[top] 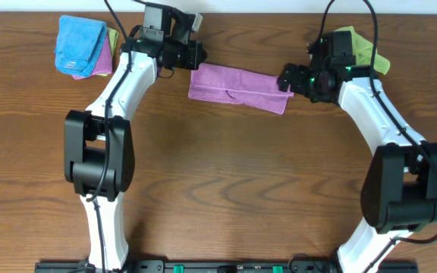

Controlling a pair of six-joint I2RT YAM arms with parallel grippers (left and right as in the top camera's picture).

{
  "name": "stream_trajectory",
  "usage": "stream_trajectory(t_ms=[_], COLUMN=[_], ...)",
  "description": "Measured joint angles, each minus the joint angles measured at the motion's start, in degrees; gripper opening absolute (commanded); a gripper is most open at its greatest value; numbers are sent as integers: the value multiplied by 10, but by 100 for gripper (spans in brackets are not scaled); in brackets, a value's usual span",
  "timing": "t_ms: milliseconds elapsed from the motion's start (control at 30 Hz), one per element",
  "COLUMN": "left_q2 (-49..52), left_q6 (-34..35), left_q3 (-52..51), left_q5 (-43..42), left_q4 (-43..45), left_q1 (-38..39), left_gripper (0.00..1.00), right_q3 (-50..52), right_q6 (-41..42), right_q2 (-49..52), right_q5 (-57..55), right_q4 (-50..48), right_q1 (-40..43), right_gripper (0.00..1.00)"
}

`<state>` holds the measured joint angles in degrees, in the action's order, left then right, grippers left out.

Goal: Fold the cloth
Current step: 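Lower the folded edge onto the cloth and press it flat with both grippers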

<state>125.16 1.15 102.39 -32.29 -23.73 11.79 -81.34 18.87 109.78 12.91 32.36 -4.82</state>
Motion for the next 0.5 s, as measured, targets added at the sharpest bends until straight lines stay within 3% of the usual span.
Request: stream_trajectory(t_ms=[67, 100, 133, 167, 500], left_q2=[0, 0, 0, 1, 76], left_q6=[-1, -2, -2, -2, -6], left_q3=[0, 0, 0, 0, -2], left_q5=[15, 21, 26, 27, 30], left_q4=[-6, -7, -6, -3, 0], left_q1=[0, 0, 0, 0, 9], left_gripper=[6, 6, 6, 6, 6], right_q3=[0, 0, 0, -1, -10], right_q6=[-1, -2, -5, -5, -6], right_q2=[0, 0, 0, 0, 0], right_q5=[0, 0, 0, 0, -1], right_q4=[0, 0, 0, 0, -6], right_q1=[0, 0, 0, 0, 0], right_gripper=[92, 48, 13, 1, 1])
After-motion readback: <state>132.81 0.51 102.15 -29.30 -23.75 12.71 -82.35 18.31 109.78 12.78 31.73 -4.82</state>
